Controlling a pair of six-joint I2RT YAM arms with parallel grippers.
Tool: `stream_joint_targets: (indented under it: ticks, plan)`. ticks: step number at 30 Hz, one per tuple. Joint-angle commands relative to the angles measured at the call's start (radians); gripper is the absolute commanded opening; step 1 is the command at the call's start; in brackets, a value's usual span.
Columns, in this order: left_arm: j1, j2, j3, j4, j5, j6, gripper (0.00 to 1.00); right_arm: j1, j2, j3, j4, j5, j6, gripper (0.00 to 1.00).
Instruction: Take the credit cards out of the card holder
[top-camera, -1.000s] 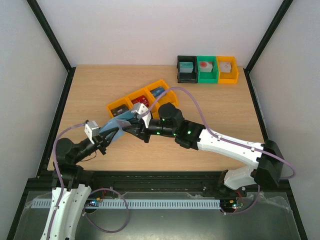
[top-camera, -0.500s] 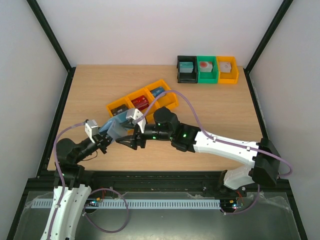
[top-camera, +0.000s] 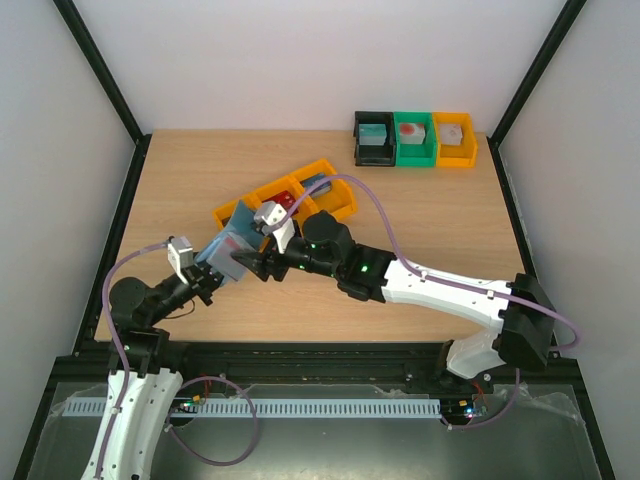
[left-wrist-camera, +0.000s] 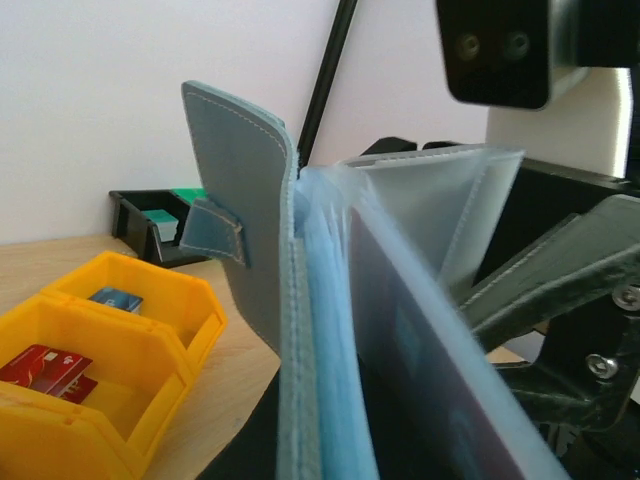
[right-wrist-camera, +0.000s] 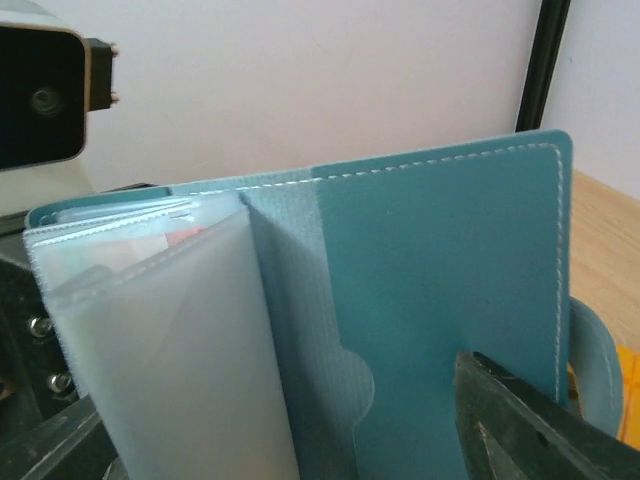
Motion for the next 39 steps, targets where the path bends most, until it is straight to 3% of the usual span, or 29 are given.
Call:
stream_joint_targets:
  ticks: [1,4,11,14,18,23,27,31,36,39]
  plan:
    - [0.003,-0.008,-0.017,0.095,0.065,-0.034,0.02,0.004,0.019,0.020,0.021,0.072,-0.005,0.66]
    - [0.002,-0.013,-0.020,0.113,0.093,-0.039,0.02,0.002,0.010,0.020,0.014,0.079,-0.002,0.42]
    - [0.002,-0.013,-0.019,0.120,0.110,-0.056,0.02,-0.007,-0.015,0.023,-0.011,-0.025,-0.005,0.03]
    - [0.002,-0.014,-0.018,0.110,0.116,-0.053,0.06,-0.022,-0.033,0.014,-0.011,-0.080,0.001,0.02]
    - [0.003,-0.023,-0.023,0.107,0.114,-0.042,0.27,-0.059,-0.073,-0.009,0.009,-0.155,0.043,0.02]
    - [0.003,-0.051,-0.028,0.096,0.144,0.000,0.63,-0.092,-0.109,-0.023,0.030,-0.193,0.103,0.02]
    - [0.003,-0.057,-0.032,0.124,0.148,-0.025,0.78,-0.093,-0.108,-0.013,0.010,-0.186,0.102,0.02]
    - [0.003,-0.052,-0.018,0.139,0.120,-0.051,0.80,-0.093,-0.098,-0.019,0.022,-0.224,0.106,0.01]
    - [0.007,-0.055,-0.002,0.118,0.104,-0.070,0.65,-0.095,-0.111,-0.034,0.035,-0.261,0.091,0.02]
    - [0.014,-0.072,0.012,0.082,0.105,-0.052,0.62,-0.109,-0.130,-0.044,0.039,-0.306,0.085,0.02]
